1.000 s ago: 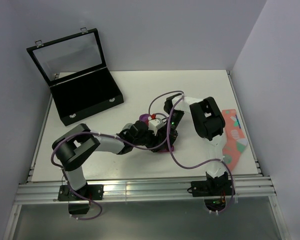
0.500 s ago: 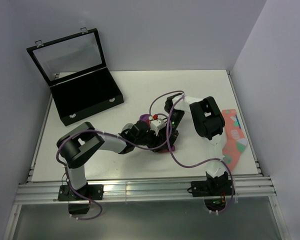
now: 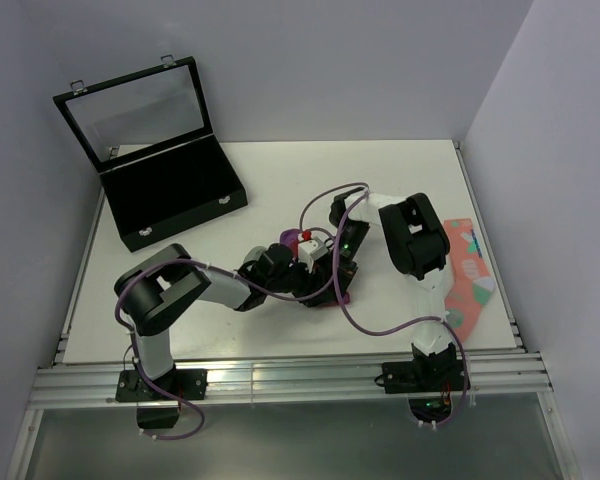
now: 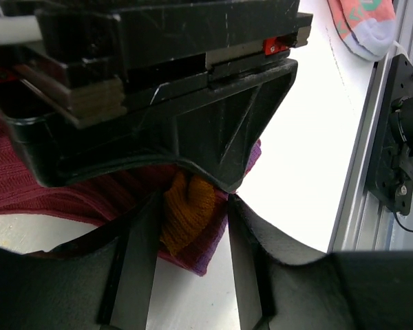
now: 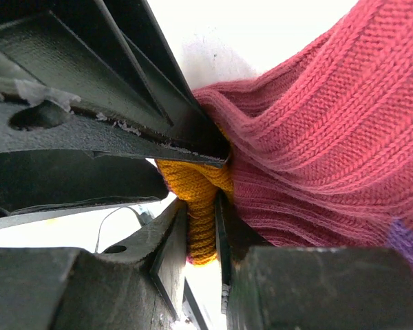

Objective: Roll the socks
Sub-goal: Roll the sock at the center of the board.

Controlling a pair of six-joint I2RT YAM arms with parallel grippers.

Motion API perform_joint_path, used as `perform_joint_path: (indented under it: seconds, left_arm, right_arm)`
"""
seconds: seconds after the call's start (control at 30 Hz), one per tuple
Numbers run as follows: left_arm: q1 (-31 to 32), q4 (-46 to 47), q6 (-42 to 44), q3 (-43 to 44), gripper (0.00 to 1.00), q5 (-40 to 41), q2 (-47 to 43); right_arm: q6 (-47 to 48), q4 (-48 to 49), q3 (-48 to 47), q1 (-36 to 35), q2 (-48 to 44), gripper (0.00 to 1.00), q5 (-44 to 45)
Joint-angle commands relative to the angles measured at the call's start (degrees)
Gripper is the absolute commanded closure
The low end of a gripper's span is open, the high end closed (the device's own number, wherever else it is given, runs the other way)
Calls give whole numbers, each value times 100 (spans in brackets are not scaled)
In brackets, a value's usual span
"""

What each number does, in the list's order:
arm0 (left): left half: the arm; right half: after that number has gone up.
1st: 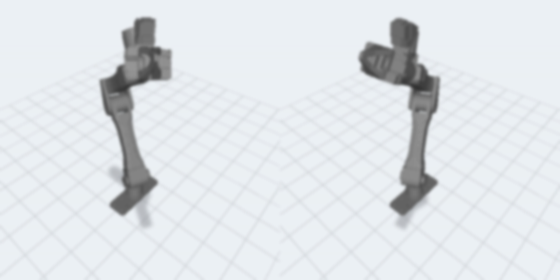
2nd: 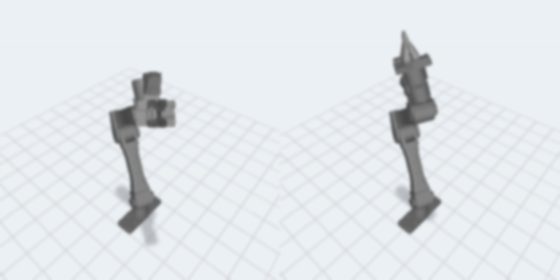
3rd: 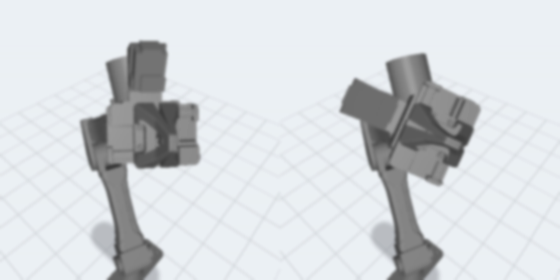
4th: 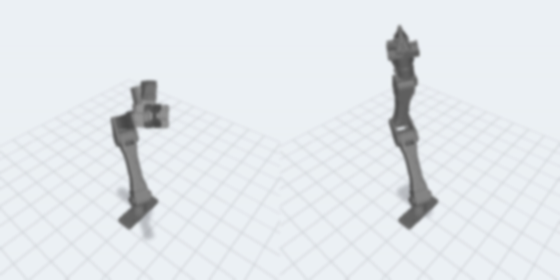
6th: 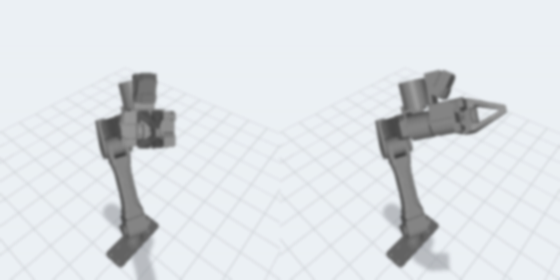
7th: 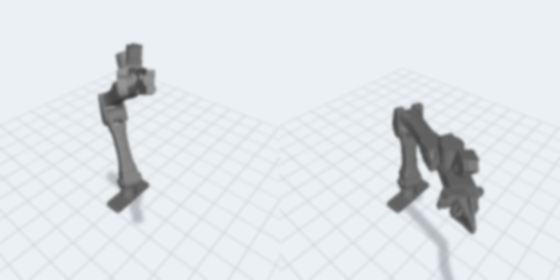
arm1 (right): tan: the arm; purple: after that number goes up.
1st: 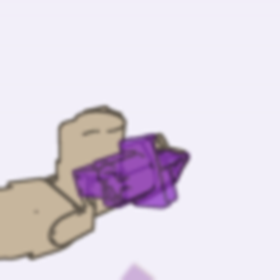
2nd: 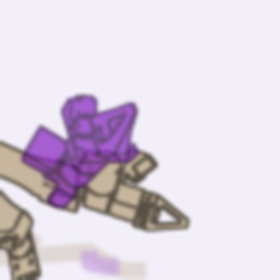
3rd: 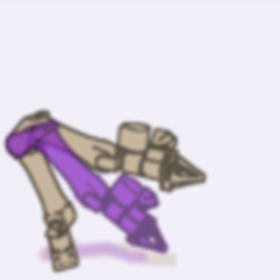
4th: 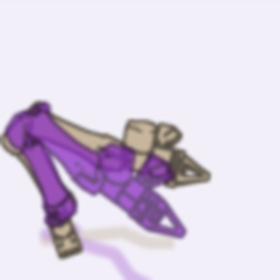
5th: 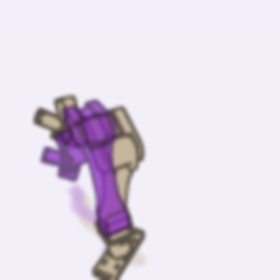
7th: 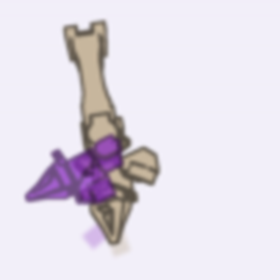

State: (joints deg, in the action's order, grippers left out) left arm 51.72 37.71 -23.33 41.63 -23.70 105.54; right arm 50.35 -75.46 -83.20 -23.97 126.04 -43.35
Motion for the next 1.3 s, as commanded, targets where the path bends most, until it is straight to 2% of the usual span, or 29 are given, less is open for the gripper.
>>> perform_joint_path:
  seconds: [0.0, 0.4, 0.6, 0.8, 0.93, 1.0, 1.1, 1.27]
  left_arm:
    - [39, -150, -84, 12, 53, -363, 19]
    - [-31, -229, -75, 126, 50, -495, 37]
    - [-31, -308, -75, 205, 54, -425, 222]
    - [-22, -379, -215, 258, 71, -416, 459]
    - [13, -388, -321, 241, 93, -424, 547]
    - [13, -423, -400, 241, 100, -433, 600]
    - [22, -353, -549, 144, 100, -433, 635]
    - [22, -387, -813, -14, 100, -302, 722]
  right_arm:
    - [10, 497, 40, 6, -115, 84, 81]
    - [-78, 603, 120, 6, -158, 84, 116]
    - [-104, 638, 128, 6, -150, 84, 117]
    - [-174, 699, 164, 6, -150, 84, 108]
    - [-350, 910, 234, 15, -176, 84, 125]
    - [-490, 989, 260, 15, -194, 84, 134]
    - [-631, 1121, 304, 32, -237, 83, 90]
    - [-754, 1227, 357, 164, -466, 73, -77]
